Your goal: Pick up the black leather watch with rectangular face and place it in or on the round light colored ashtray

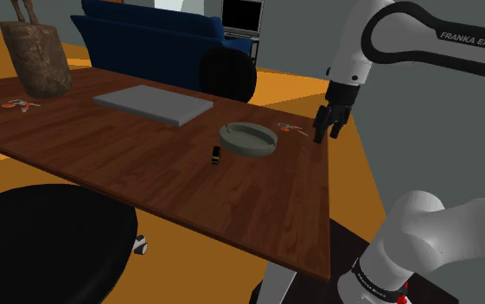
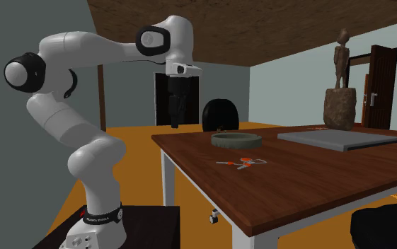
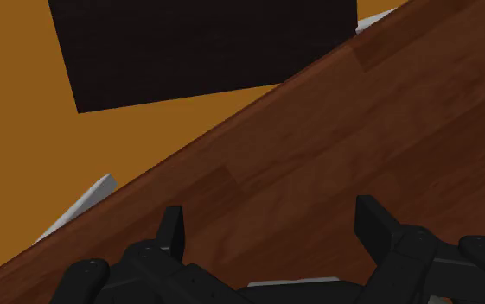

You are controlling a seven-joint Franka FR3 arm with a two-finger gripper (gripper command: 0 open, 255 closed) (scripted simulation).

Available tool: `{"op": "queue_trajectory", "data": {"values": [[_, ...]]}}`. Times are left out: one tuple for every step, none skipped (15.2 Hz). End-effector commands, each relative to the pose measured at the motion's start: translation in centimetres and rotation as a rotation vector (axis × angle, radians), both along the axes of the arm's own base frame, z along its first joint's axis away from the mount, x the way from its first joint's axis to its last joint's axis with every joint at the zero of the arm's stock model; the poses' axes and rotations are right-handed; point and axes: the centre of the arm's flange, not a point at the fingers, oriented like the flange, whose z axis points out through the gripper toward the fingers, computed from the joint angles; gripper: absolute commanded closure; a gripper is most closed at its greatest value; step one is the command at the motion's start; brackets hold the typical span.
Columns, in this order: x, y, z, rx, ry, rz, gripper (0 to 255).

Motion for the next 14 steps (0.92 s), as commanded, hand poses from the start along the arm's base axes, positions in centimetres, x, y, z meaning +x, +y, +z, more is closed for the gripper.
{"op": "queue_trajectory", "data": {"values": [[0.0, 0.0, 0.0, 0.0, 0.0, 0.0, 0], [0.9, 1.0, -0.1, -0.002, -0.002, 0.012, 0], [1.7, 2.0, -0.2, -0.005, -0.004, 0.025, 0], [2.6, 3.0, -0.2, -0.007, -0.007, 0.037, 0], [3.4, 4.1, -0.3, -0.009, -0.009, 0.049, 0], [4.3, 5.1, -0.4, -0.012, -0.011, 0.061, 0], [5.1, 6.2, -0.5, -0.014, -0.013, 0.074, 0], [5.9, 7.2, -0.6, -0.016, -0.015, 0.086, 0], [6.7, 8.3, -0.7, -0.019, -0.018, 0.098, 0], [7.5, 9.4, -0.8, -0.021, -0.02, 0.11, 0], [8.2, 10.5, -0.8, -0.023, -0.022, 0.123, 0], [9.0, 11.6, -0.9, -0.026, -0.024, 0.135, 0], [9.7, 12.7, -1.0, -0.028, -0.027, 0.147, 0], [10.4, 13.8, -1.1, -0.03, -0.029, 0.159, 0]]}}
